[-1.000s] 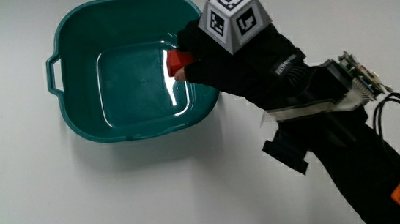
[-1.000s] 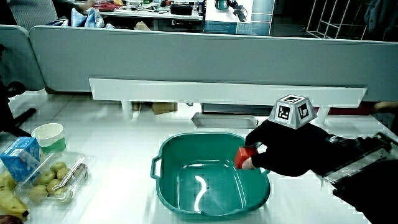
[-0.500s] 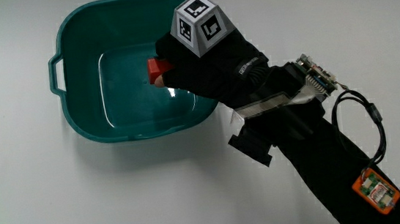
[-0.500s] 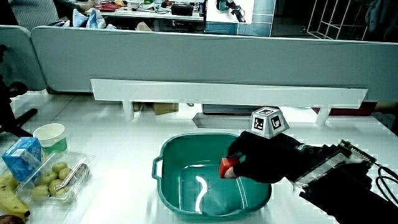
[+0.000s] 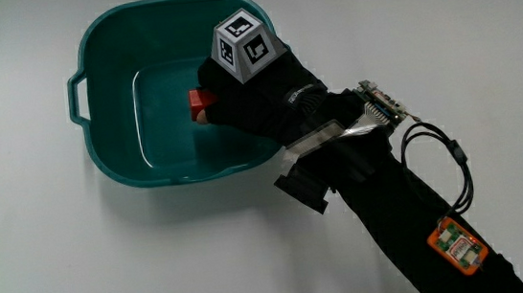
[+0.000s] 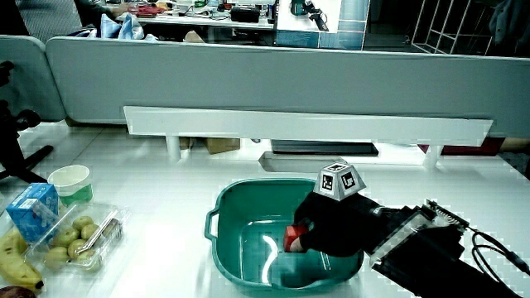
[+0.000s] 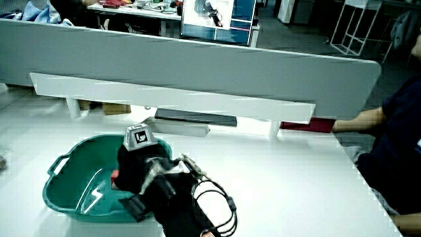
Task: Place red block
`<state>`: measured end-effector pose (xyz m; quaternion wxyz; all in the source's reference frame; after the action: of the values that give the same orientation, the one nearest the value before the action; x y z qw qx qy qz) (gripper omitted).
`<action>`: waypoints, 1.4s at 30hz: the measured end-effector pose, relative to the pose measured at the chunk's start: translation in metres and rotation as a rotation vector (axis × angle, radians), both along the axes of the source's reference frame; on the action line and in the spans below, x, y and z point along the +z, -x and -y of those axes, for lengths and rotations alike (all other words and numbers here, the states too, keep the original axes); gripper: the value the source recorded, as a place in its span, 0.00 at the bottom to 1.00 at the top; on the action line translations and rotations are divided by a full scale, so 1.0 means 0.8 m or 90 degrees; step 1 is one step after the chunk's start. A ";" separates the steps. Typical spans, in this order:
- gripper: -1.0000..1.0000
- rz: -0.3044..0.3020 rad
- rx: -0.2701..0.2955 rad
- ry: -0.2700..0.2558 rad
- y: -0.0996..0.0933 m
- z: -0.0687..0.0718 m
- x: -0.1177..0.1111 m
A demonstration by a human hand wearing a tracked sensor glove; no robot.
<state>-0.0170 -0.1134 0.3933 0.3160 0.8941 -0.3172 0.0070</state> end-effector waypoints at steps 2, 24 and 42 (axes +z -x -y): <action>0.50 0.005 0.002 0.003 0.003 -0.001 0.005; 0.50 -0.057 0.005 0.054 0.016 0.000 0.048; 0.24 -0.066 0.007 0.080 0.019 -0.003 0.056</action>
<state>-0.0321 -0.1109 0.4379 0.3871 0.8736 -0.2944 -0.0179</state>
